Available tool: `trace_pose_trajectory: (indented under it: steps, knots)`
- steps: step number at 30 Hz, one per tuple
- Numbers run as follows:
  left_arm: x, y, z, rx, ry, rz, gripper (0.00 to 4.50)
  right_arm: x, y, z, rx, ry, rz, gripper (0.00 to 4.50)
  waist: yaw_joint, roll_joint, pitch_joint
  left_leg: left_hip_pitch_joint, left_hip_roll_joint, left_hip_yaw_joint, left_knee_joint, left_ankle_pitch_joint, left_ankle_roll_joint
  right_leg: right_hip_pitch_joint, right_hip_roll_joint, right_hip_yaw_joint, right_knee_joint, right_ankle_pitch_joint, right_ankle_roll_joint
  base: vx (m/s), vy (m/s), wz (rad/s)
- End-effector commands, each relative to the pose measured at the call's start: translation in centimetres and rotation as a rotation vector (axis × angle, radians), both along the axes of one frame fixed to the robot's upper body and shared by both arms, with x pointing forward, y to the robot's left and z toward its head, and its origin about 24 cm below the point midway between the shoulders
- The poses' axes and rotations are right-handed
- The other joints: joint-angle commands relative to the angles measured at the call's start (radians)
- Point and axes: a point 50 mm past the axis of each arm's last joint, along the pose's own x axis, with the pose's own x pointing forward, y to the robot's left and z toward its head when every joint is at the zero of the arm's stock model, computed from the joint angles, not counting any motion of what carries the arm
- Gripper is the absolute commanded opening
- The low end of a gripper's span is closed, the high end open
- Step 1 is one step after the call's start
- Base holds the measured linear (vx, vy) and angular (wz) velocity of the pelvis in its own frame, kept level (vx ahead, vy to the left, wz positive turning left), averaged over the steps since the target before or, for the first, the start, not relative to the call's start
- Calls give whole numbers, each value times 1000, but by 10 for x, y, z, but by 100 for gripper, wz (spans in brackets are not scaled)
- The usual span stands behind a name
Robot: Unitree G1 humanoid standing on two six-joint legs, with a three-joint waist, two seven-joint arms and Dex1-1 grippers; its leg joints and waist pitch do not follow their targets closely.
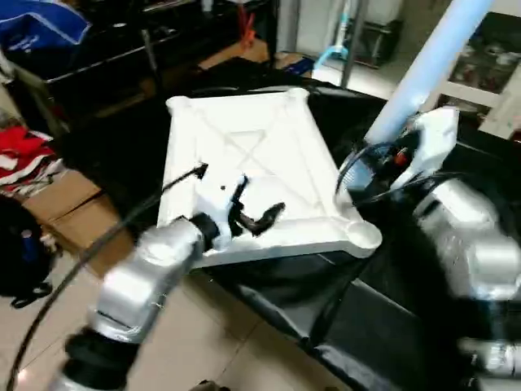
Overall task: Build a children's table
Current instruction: Pick table leg
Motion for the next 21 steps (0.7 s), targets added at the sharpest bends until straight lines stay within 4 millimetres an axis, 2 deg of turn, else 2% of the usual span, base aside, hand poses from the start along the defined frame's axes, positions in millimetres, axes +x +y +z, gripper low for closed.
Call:
trace_pose_trajectory:
  steps: [1, 2, 3, 4, 5, 6, 7, 8, 9, 10, 11, 12, 13, 14, 15, 16, 17, 18, 19, 20, 21]
  knots:
    - [-1, 13, 5, -8, -59, 113, 450, -5, 6, 7, -48, -50, 9, 187, -1, -5, -85, 16, 53, -46, -87, -237, -34, 42, -47, 36, -84, -263, -149, 0, 0, 0]
    - [-6, 17, 5, -31, -84, 153, 450, -7, 6, 3, 0, -31, -24, 187, -7, 3, -90, 53, 54, -7, -56, -245, -75, 2, -18, 65, -115, -302, -118, 0, 0, 0]
    - [-12, 19, 3, -56, -86, 192, 450, -10, 7, -2, 18, -19, -30, 187, -3, -18, -87, 50, 33, 10, -44, -279, -108, -2, -1, 88, -113, -356, -98, 0, 0, 0]
    - [-12, 19, 3, -56, -86, 192, 450, -10, 7, -2, 18, -19, -30, 187, 5, -20, -91, 36, 28, 9, -40, -271, -106, 12, -6, 107, -106, -363, -90, 11, -4, -32]
    - [-14, 20, 1, -69, -83, 208, 450, -11, 8, -4, 32, -7, -33, 187, 18, -22, -93, 40, 22, 14, -21, -279, -69, 2, -15, 153, -117, -412, -84, 14, 16, -40]
    - [-16, 20, -2, -66, -82, 221, 450, -11, 9, -6, 37, -2, -38, 187, 36, -30, -92, 31, 9, 5, 19, -286, -17, 19, -50, 220, -139, -461, -96, 14, 53, -62]
    - [-20, 19, -7, -52, -82, 240, 450, -11, 11, -8, 37, -1, -46, 187, 60, -41, -87, -8, -1, -37, 65, -242, 21, 61, -100, 301, -162, -510, -109, -5, 55, -36]
    - [-20, 19, -9, -43, -89, 245, 450, -11, 12, -8, 38, 0, -52, 187, 63, -46, -80, -36, -7, -67, 90, -222, 33, 80, -123, 336, -168, -543, -109, 13, 130, -56]
    - [-21, 19, -12, -30, -99, 252, 450, -12, 14, -9, 27, -3, -56, 187, 75, -55, -78, -49, -20, -108, 107, -197, 25, 82, -100, 371, -173, -568, -112, 2, 193, -58]
    - [-21, 19, -12, -30, -99, 252, 450, -12, 14, -9, 27, -3, -56, 187, 78, -46, -82, -42, -33, -123, 104, -187, 24, 77, -73, 373, -169, -552, -116, 2, 193, -58]
    - [-21, 19, -14, -26, -111, 267, 450, -13, 17, -9, 15, -3, -60, 187, 66, -45, -67, -8, -54, -126, 54, -164, 50, 44, 6, 356, -178, -566, -79, -32, 234, -48]
    - [-21, 19, -15, -24, -120, 278, 450, -13, 18, -9, 7, -4, -63, 187, 53, -21, -69, 59, -54, -112, -29, -149, 121, -5, 99, 297, -157, -504, -2, -91, 253, -43]
    - [-21, 19, -15, -24, -120, 278, 450, -13, 18, -9, 7, -4, -63, 187, -2, -2, -68, 115, -2, -95, -80, -279, 212, -95, 136, 145, -49, -436, 1, -91, 253, -43]
    - [-21, 19, -15, -24, -120, 278, 450, -13, 18, -9, 7, -4, -63, 187, -2, -2, -68, 115, -2, -95, -80, -279, 212, -95, 136, 145, -49, -436, 1, -111, 279, -46]
    - [-21, 20, -19, -8, -141, 335, 450, -16, 22, -12, 21, 15, -80, 187, -21, 14, -76, 75, 75, -74, -145, -343, 233, -69, 49, -8, 128, -255, -39, -83, 297, -45]
    - [-21, 20, -19, -8, -141, 335, 450, -16, 22, -12, 21, 15, -80, 187, -23, 8, -46, 63, 101, -15, -175, -376, 151, -70, 21, -61, 137, -190, -81, -83, 297, -45]
    - [-20, 19, -18, 1, -154, 360, 450, -17, 23, -14, 41, 28, -86, 187, -30, -10, -37, 64, 117, -2, -190, -457, 91, -42, 8, -77, 138, -171, -88, -70, 243, -49]
    - [-20, 19, -18, 4, -159, 368, 450, -17, 24, -15, 48, 33, -88, 187, -17, -14, -46, 82, 141, 21, -221, -607, -83, 2, -13, -94, 129, -176, -82, -72, 184, -55]
    - [-20, 18, -17, 7, -163, 375, 450, -18, 24, -16, 54, 37, -90, 187, -14, -43, -62, 122, 112, 59, -199, -602, -271, -3, -48, -48, 59, -272, -134, -72, 184, -55]
    - [-21, 17, -17, 7, -159, 374, 450, -19, 25, -16, 55, 39, -91, 187, 1, -60, -76, 130, 77, 51, -112, -529, -331, -18, -106, 20, -12, -379, -156, -57, 163, -50]
    - [-20, 15, -17, 22, -167, 393, 450, -21, 25, -17, 49, 40, -93, 187, 50, -58, -64, 59, 39, -73, 79, -341, -164, 42, -262, 186, -120, -500, -219, 42, 169, -91]
